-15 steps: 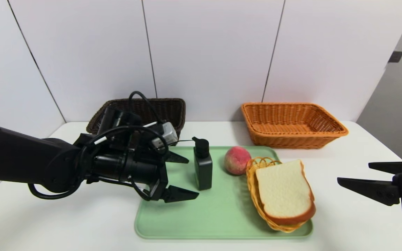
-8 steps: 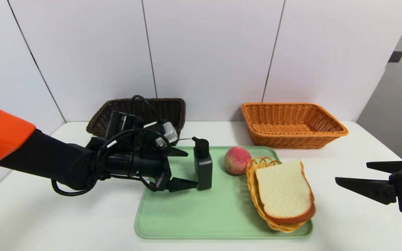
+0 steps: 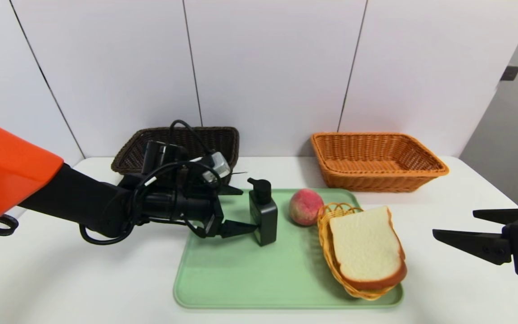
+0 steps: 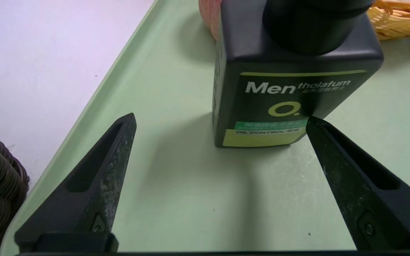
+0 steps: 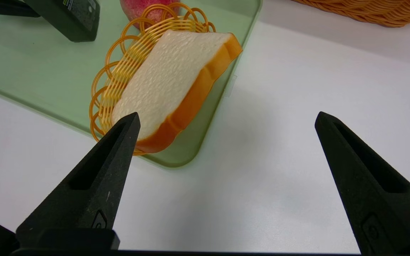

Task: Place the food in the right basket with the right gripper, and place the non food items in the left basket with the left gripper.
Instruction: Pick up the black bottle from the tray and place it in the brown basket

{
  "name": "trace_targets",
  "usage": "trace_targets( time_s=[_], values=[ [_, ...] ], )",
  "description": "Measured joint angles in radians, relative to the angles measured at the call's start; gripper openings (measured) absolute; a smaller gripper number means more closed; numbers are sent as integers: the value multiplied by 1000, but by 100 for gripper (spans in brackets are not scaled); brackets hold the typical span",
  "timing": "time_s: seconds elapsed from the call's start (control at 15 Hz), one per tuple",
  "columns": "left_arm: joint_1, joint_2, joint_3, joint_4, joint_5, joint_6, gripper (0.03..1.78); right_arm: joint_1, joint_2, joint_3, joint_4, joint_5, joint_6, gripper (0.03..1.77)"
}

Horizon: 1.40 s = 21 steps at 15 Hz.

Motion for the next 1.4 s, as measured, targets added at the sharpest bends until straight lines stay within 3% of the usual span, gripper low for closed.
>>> trace_targets(
  time_s=[0.6,1.4],
  values=[
    [8,-40,16,11,-32,-1,169,0,-11,5,0,1,0,170],
    [-77,-38,2,0,-19,-31,169,1,-25,6,1,0,0,170]
  ],
)
